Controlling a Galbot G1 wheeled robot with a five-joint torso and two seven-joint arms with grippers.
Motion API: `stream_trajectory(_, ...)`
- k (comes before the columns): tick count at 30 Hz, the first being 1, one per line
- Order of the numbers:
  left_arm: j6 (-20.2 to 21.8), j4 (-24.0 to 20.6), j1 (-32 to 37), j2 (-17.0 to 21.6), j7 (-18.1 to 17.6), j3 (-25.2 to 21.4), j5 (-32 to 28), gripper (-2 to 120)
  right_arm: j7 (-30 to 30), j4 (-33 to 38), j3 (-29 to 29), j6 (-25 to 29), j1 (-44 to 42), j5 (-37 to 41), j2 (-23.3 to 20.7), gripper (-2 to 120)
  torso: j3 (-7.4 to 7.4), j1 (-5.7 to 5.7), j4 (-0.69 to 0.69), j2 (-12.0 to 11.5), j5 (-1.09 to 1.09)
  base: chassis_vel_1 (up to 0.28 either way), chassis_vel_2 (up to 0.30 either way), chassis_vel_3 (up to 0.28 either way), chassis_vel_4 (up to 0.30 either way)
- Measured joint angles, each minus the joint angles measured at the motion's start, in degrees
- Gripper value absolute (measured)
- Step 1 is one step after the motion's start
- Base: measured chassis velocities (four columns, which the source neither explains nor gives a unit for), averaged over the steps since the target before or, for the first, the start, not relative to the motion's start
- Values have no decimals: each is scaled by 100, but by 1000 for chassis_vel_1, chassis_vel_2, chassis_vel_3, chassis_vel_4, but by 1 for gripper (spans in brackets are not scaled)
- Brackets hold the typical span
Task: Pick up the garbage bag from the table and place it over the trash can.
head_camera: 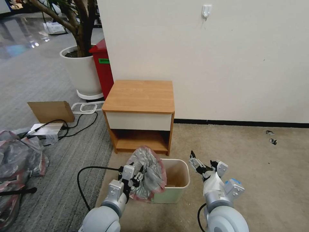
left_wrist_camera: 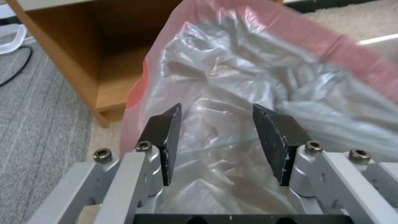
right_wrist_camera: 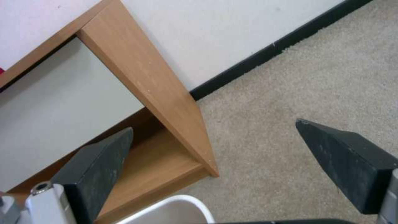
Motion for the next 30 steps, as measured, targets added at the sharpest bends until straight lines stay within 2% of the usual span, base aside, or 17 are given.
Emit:
stream_trajectory(14, 266, 263, -220, -104, -458, 221, -412, 46, -7, -139, 22, 26, 26, -41, 26, 100, 0, 0, 0, 0, 0, 0, 0, 0, 0)
stream_trajectory(22, 608, 383, -562, -189, -943, 367, -846, 39, -7, -213, 45, 53, 33, -66, 41, 100, 0, 0, 0, 0, 0, 0, 0, 0, 0)
stream_trajectory(30, 733, 488, -705, -268, -1091, 432, -953, 29, -7, -217, 59, 60, 26, -71, 37, 100, 0, 0, 0, 0, 1, 0, 0, 0, 0)
